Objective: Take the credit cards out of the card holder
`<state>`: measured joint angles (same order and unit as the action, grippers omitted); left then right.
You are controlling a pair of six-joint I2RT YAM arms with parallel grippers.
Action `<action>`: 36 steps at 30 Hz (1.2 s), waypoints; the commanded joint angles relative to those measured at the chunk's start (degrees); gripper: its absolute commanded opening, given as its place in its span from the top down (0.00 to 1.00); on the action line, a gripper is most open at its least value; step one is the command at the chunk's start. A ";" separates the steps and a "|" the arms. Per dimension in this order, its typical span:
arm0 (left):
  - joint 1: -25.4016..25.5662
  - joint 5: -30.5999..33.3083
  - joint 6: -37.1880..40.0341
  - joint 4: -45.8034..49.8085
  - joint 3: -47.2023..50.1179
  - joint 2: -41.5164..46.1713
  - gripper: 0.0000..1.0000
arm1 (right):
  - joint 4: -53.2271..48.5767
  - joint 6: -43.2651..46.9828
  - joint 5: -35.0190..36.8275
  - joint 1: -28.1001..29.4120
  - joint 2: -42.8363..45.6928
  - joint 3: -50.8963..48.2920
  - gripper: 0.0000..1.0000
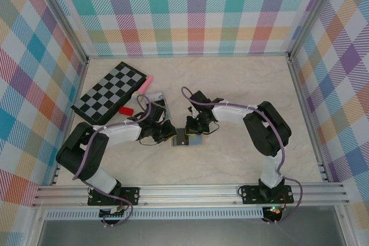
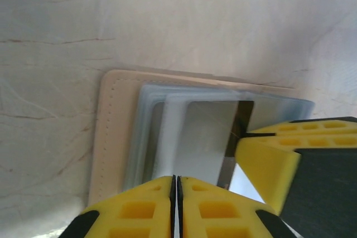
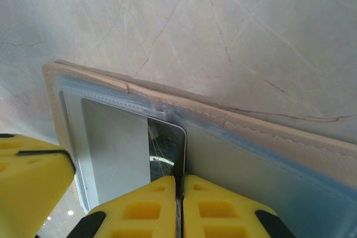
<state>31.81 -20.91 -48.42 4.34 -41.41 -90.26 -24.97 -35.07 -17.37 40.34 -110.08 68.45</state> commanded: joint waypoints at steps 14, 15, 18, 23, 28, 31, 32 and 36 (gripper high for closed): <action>0.54 3.86 -2.47 1.61 1.46 -3.69 0.91 | 3.42 0.79 -7.51 -0.66 -1.26 -2.00 0.72; 0.53 3.94 -2.34 1.81 1.39 -3.77 0.91 | 3.52 0.78 -7.84 -0.66 -1.45 -1.91 0.72; 0.54 4.03 -2.07 2.32 0.99 -3.89 0.91 | 3.79 0.79 -8.51 -0.62 -1.89 -1.58 0.74; 0.53 4.94 -1.76 3.58 0.75 -3.71 0.91 | 2.02 0.73 -5.83 -0.68 -1.34 -1.30 0.83; 0.48 6.48 -1.22 5.38 0.63 -3.00 0.91 | 0.80 0.82 -2.62 -1.26 0.92 -2.77 0.88; 0.44 6.86 -1.06 5.85 0.79 -2.95 0.91 | 0.86 0.90 -1.98 -2.22 2.52 -4.43 0.89; 0.44 6.84 -1.05 5.77 0.80 -2.99 0.91 | 0.89 0.91 -1.93 -2.36 2.92 -4.86 0.90; 0.44 6.76 -0.94 5.68 0.85 -3.18 0.91 | 0.84 1.03 -1.54 -3.07 4.40 -6.17 0.92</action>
<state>32.25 -19.16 -50.09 2.83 -41.52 -91.88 -20.60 -35.09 -22.52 38.65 -107.26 64.03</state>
